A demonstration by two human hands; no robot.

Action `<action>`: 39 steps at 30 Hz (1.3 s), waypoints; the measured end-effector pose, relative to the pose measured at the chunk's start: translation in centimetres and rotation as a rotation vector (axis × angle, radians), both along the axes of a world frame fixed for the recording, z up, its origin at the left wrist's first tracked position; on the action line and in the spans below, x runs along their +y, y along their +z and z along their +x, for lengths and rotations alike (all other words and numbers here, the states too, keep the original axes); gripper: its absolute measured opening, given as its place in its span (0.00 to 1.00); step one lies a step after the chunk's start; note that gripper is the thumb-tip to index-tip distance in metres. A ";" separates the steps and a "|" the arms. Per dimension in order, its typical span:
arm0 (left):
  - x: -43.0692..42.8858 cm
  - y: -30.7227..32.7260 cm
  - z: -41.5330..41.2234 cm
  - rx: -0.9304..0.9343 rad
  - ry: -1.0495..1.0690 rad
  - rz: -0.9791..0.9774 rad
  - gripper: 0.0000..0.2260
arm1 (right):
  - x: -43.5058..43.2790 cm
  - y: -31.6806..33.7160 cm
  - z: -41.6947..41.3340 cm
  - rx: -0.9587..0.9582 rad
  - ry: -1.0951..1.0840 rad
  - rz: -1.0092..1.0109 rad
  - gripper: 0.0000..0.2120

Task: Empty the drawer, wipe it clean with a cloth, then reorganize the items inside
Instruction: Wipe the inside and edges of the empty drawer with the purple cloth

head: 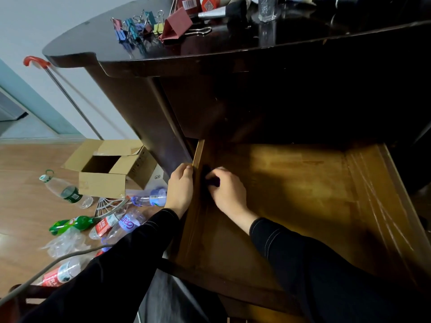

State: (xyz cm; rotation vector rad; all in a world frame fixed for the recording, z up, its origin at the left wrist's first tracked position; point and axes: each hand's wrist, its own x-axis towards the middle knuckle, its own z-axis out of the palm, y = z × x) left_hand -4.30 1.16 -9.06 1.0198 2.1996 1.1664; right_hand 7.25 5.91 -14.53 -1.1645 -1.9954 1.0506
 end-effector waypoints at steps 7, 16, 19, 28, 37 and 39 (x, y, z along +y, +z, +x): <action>0.0 -0.2 0.0 -0.019 0.005 0.005 0.13 | 1.8 1.8 0.1 0.220 -0.052 -0.185 0.09; -0.1 -0.2 -0.2 -0.031 0.001 -0.004 0.13 | 0.3 -0.7 0.9 -0.088 0.058 -0.323 0.09; 0.0 -0.4 -0.2 -0.046 0.006 -0.002 0.13 | 1.7 0.9 0.6 0.079 -0.031 -0.255 0.07; -0.1 -0.3 -0.2 -0.045 0.013 0.008 0.12 | 0.1 -0.9 0.6 -0.029 0.074 -0.349 0.08; 0.1 -0.3 -0.2 -0.028 0.010 0.013 0.12 | -0.2 0.0 -0.5 0.264 0.019 -0.223 0.08; 0.1 -0.2 -0.2 -0.027 0.008 0.000 0.12 | -0.2 -1.4 0.0 0.061 0.063 -0.209 0.09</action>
